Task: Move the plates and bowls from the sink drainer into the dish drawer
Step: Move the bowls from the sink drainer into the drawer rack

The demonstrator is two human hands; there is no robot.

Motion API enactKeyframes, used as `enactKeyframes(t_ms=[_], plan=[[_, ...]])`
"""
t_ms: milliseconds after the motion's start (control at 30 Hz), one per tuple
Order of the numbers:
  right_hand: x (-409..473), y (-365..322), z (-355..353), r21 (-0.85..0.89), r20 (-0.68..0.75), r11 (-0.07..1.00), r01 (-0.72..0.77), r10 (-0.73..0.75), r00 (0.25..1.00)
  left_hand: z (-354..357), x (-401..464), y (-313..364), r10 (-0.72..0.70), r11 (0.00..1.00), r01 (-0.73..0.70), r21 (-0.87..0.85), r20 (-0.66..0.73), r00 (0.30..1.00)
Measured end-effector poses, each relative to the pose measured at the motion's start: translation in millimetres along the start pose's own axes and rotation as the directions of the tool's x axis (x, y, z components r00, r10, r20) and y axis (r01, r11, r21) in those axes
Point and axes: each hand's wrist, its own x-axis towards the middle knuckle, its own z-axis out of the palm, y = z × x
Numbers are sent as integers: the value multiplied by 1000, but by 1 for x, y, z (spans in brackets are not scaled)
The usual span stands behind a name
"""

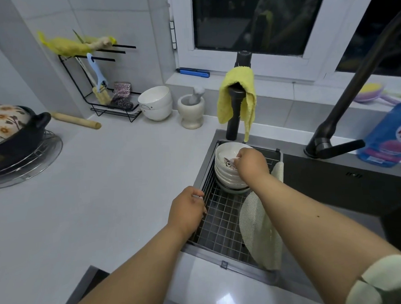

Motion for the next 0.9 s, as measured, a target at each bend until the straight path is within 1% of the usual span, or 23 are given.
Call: enactKeyframes(t_ms=[100, 233, 300, 367, 433, 533, 633, 733, 767, 800, 900], plan=[[-13, -2, -5, 94, -115, 994, 53, -42, 992, -2, -3, 3, -4, 999, 4, -48, 5, 1000], [-41, -16, -10, 143, -259, 980, 139, -98, 961, -7, -9, 7, -39, 990, 38, -138, -4, 999], [-60, -23, -10, 149, -307, 971, 189, -136, 942, -11, -11, 11, -71, 972, 61, -229, -37, 997], [-81, -29, -8, 133, -338, 959, 251, -194, 921, -17, -16, 18, -128, 926, 103, -363, -46, 991], [-103, -31, -3, 113, -340, 943, 312, -258, 904, -26, -24, 26, -196, 862, 170, -477, -4, 981], [-137, -32, 7, 104, -294, 917, 386, -342, 892, -39, -44, 35, -232, 711, 254, -655, 122, 965], [-168, -29, 18, 122, -217, 879, 461, -430, 876, -48, -67, 28, -272, 633, 325, -702, 192, 943], [-195, -28, 28, 169, -169, 847, 504, -479, 861, -53, -91, 11, -320, 491, 371, -788, 233, 919], [-203, -27, 30, 188, -162, 839, 511, -487, 858, -54, -99, 4, -332, 477, 368, -798, 225, 916], [-211, -27, 31, 217, -158, 824, 524, -500, 852, -55, -109, -1, -340, 486, 359, -797, 207, 918], [-237, -28, 36, 381, -189, 743, 550, -520, 833, -59, -134, -16, -349, 553, 299, -778, 109, 931]])
